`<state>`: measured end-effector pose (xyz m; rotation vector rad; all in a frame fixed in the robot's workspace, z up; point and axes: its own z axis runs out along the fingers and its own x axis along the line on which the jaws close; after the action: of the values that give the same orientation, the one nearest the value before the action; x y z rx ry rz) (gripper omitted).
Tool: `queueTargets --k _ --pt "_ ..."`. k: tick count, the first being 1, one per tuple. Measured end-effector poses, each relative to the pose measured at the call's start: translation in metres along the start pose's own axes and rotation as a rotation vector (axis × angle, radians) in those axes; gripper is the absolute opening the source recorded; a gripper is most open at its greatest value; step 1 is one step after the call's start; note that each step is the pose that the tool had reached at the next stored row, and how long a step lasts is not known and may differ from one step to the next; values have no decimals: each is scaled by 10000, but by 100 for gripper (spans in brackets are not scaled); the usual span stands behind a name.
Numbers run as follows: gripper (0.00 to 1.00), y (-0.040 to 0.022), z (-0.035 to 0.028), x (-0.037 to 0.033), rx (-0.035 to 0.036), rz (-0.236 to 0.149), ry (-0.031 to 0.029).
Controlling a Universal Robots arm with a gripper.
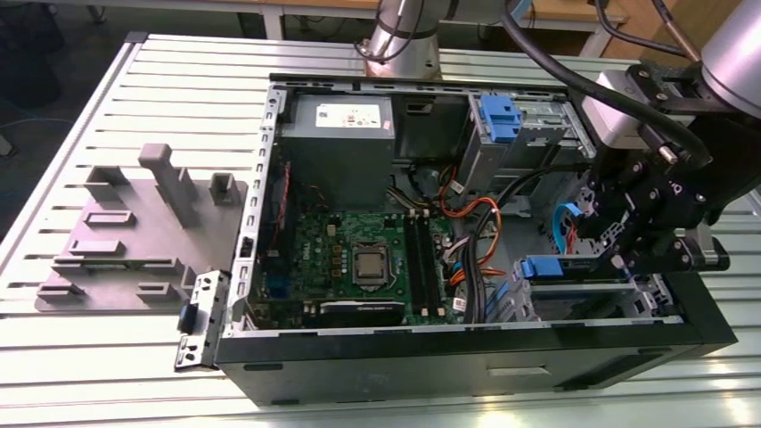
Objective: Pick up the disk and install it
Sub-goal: 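Insert the first disk wire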
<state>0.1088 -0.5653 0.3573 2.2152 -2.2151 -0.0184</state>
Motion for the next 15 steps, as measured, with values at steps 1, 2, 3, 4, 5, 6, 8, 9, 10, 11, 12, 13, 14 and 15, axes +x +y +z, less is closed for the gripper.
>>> queueTargets --k 1,2,3,4,5,6,8,9,10,11,12,13,14,15 --pt "42 0 -1 0 0 0 1" --pt "42 0 -2 0 0 0 2" --pt "42 0 -3 0 0 0 2" --pt "42 0 -4 0 0 0 2" --pt "42 0 -8 0 0 0 4" --pt "42 0 -8 0 0 0 3" --pt "42 0 -9 0 0 0 2" --pt "42 0 -9 0 0 0 2" --pt "42 0 -10 0 0 0 2" --pt "42 0 -12 0 0 0 3" --pt "42 0 -17 0 0 0 5" --pt "42 0 -21 0 0 0 4" --pt "42 0 -24 0 0 0 3" --pt "42 0 -25 0 0 0 0"
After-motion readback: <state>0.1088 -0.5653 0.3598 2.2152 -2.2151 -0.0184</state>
